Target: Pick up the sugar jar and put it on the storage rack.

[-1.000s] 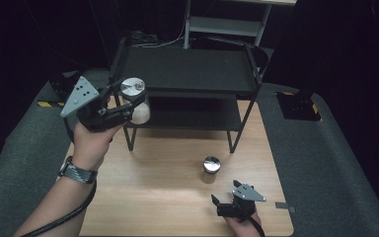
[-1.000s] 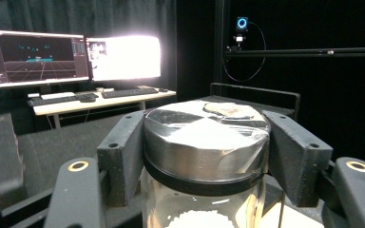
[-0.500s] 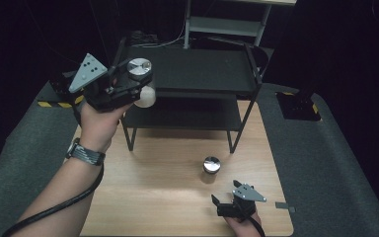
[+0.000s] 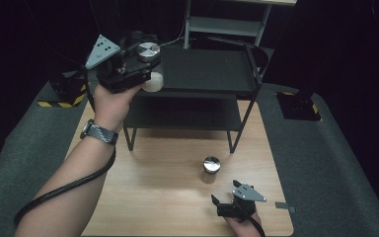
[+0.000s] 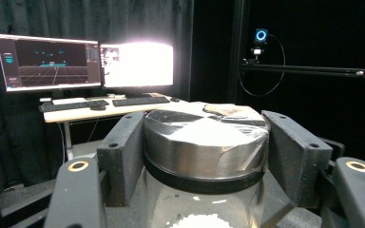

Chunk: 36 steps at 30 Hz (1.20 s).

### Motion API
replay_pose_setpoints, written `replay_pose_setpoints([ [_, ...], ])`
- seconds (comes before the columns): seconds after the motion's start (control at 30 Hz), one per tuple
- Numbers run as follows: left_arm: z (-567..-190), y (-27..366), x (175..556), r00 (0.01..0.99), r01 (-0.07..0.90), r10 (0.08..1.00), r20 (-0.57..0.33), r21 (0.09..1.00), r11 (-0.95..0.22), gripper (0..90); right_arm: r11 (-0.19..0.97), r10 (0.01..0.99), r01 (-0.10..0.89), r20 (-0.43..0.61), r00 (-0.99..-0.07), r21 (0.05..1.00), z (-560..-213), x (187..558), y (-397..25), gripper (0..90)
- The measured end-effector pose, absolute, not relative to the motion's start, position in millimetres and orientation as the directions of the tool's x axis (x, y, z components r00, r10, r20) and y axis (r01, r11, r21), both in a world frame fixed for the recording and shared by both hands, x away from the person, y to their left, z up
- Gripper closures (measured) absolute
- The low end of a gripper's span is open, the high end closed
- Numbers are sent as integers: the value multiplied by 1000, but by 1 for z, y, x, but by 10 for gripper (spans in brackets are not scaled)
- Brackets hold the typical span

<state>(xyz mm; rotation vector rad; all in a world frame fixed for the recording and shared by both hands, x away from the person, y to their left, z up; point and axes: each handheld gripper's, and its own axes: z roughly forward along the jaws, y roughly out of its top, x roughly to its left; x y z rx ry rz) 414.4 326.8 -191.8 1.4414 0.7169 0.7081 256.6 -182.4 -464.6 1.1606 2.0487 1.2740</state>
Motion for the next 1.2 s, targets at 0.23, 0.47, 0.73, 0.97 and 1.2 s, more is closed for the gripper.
replay_pose_setpoints([
  [0.23,-191,317,430,599,8,801,-4,1000,-1,346,212,840,413,51,-540,886,-465,256,-183,5],
  [0.47,-189,307,447,574,20,819,1,1000,-15,346,209,837,411,55,-544,887,-466,256,-184,5],
  [0.73,-190,298,460,562,39,827,-3,999,-22,346,202,837,409,60,-544,890,-467,256,-186,6],
  [0.97,-191,292,465,561,44,828,1,999,-31,346,199,835,409,64,-546,891,-467,256,-186,5],
  [1.2,-193,291,466,561,50,828,-9,998,-23,346,199,835,409,64,-546,891,-467,256,-186,6],
])
